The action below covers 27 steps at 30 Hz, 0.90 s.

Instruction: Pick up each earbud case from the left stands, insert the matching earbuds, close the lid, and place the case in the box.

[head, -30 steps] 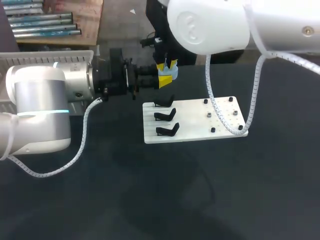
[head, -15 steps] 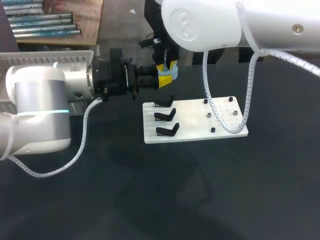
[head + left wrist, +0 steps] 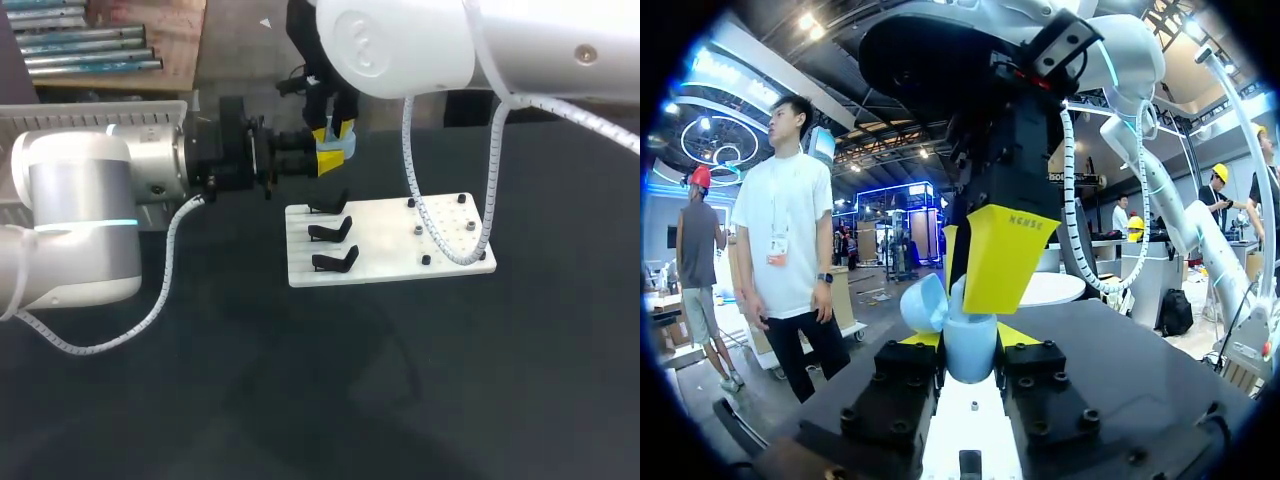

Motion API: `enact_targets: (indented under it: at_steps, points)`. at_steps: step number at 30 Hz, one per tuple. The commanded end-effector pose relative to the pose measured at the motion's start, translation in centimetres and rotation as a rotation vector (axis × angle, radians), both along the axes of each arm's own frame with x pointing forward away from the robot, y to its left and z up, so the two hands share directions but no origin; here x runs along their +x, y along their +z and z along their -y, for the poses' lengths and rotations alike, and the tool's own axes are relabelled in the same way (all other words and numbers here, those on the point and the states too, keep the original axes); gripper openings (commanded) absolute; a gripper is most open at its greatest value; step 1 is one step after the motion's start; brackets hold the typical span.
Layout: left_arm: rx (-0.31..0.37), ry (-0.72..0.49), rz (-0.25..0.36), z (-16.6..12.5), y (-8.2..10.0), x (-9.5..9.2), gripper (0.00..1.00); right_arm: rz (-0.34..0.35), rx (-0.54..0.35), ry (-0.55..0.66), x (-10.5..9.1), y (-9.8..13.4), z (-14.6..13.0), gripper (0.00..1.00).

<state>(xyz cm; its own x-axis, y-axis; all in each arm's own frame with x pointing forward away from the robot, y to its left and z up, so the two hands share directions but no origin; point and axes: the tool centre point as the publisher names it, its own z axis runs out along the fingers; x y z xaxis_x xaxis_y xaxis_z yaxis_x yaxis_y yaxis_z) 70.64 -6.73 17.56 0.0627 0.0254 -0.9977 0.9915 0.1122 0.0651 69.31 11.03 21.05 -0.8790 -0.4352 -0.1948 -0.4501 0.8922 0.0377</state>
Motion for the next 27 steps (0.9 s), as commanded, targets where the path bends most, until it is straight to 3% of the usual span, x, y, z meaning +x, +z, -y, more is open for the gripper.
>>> enact_targets:
  at_steps: [1,5,27]
  points:
    - [-0.004,0.008,0.005,0.11,-0.03,-0.26,0.0,-0.006,-0.005,-0.001,0.21,0.03,-0.15,0.24]
    - [-0.004,0.008,0.005,0.11,-0.03,-0.26,0.0,-0.01,-0.009,-0.003,0.17,0.01,-0.25,0.29]
    - [-0.004,0.008,0.005,0.11,-0.03,-0.26,0.0,-0.051,-0.033,-0.025,0.14,0.65,-0.68,0.32]
